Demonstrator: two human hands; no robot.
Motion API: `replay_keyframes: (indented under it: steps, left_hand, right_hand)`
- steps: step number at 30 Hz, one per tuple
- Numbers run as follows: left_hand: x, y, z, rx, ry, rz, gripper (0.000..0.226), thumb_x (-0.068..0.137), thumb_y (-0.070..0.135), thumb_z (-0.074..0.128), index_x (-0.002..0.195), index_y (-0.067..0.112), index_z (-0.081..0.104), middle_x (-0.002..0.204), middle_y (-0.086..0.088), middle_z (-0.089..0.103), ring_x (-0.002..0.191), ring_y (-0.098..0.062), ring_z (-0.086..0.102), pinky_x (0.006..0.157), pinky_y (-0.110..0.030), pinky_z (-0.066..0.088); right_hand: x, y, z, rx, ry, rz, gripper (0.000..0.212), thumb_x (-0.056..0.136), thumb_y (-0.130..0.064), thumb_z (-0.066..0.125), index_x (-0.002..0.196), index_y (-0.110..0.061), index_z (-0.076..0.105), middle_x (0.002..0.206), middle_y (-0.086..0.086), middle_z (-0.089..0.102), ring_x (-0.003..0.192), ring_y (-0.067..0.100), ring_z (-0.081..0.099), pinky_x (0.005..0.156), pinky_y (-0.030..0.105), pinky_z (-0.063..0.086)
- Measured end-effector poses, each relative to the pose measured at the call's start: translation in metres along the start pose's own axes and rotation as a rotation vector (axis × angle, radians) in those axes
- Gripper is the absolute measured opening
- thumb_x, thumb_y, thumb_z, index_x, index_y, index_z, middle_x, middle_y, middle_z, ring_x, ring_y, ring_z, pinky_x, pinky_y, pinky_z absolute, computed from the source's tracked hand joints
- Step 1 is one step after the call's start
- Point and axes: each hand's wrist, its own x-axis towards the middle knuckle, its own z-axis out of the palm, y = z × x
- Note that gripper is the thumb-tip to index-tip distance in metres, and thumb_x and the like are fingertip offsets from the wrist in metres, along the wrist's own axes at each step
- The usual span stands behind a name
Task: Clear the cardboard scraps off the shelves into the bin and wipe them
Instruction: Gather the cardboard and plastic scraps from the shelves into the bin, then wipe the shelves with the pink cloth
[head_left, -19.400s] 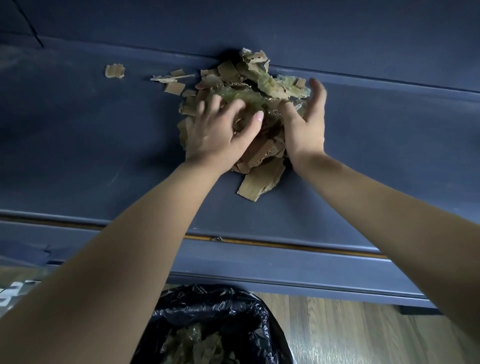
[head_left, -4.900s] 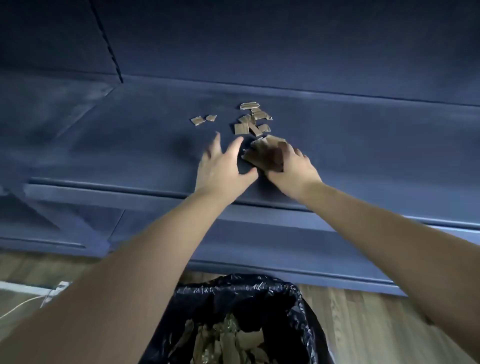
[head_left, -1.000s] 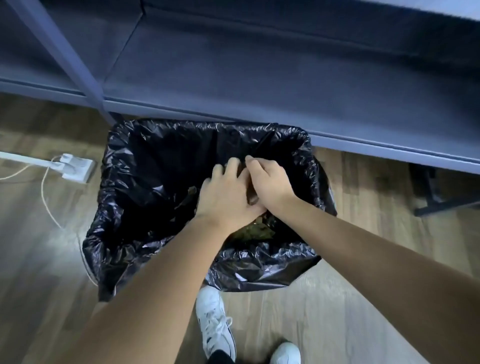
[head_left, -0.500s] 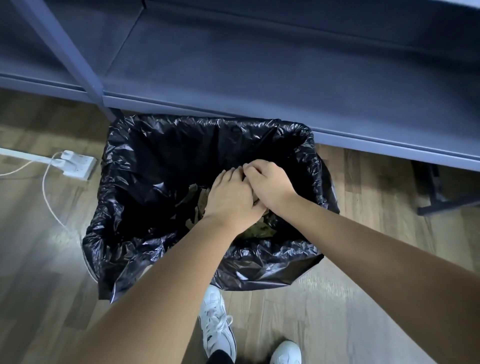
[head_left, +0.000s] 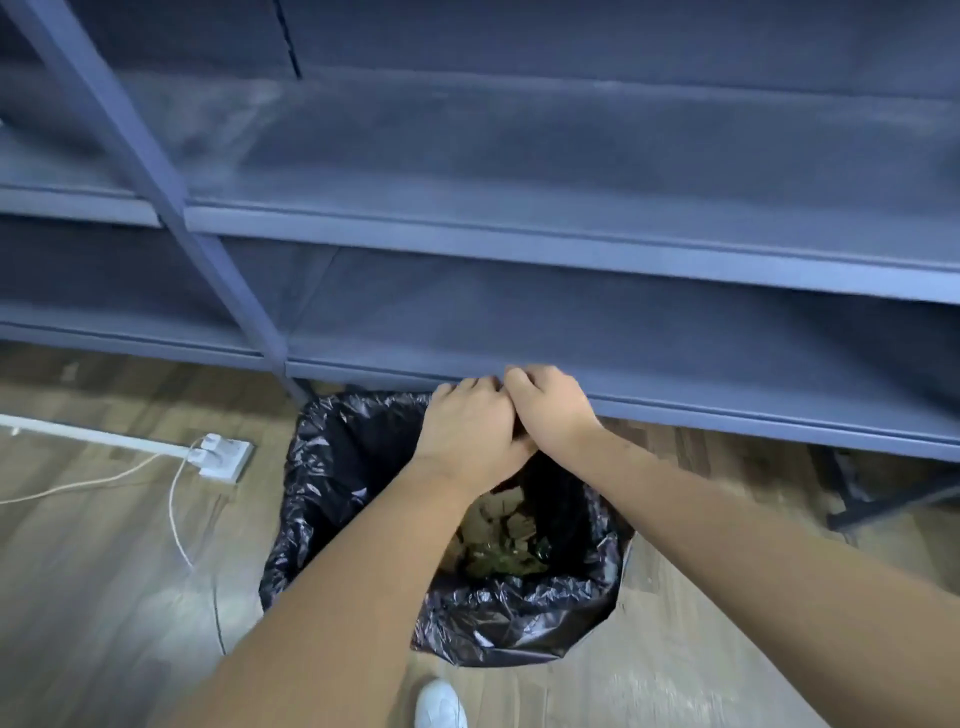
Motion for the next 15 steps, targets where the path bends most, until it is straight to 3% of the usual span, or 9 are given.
replay_keyframes:
  steps: [7,10,15]
  left_hand:
    - [-0.016,0.048,-0.129,0.022,0.153,0.008,0.04,0.089,0.032,0.048,0.123,0.012,0.051,0.119,-0.006,0.059,0.11,-0.026,0.055,0.082,-0.032,0.042]
    - [-0.02,0.066,-0.169,0.013,0.207,0.019,0.039,0.09,0.032,0.047,0.123,0.011,0.051,0.118,-0.006,0.059,0.108,-0.025,0.055,0.073,-0.029,0.036]
    - [-0.018,0.09,-0.229,0.029,0.281,0.05,0.037,0.09,0.033,0.048,0.117,0.009,0.055,0.113,-0.007,0.061,0.104,-0.025,0.056,0.071,-0.03,0.038]
  right_hand:
    - [-0.041,-0.098,-0.095,-0.015,0.029,-0.052,0.039,0.092,-0.024,0.034,0.054,-0.013,0.038,0.075,0.014,0.056,0.072,0.026,0.045,0.061,0.032,0.034]
    - [-0.055,-0.126,-0.127,-0.007,0.057,-0.076,0.039,0.091,-0.023,0.034,0.054,-0.011,0.038,0.065,0.01,0.054,0.07,0.026,0.045,0.06,0.031,0.032]
    - [-0.07,-0.168,-0.177,0.002,0.1,-0.121,0.038,0.089,-0.021,0.035,0.052,-0.013,0.032,0.061,0.005,0.043,0.067,0.024,0.037,0.062,0.031,0.03]
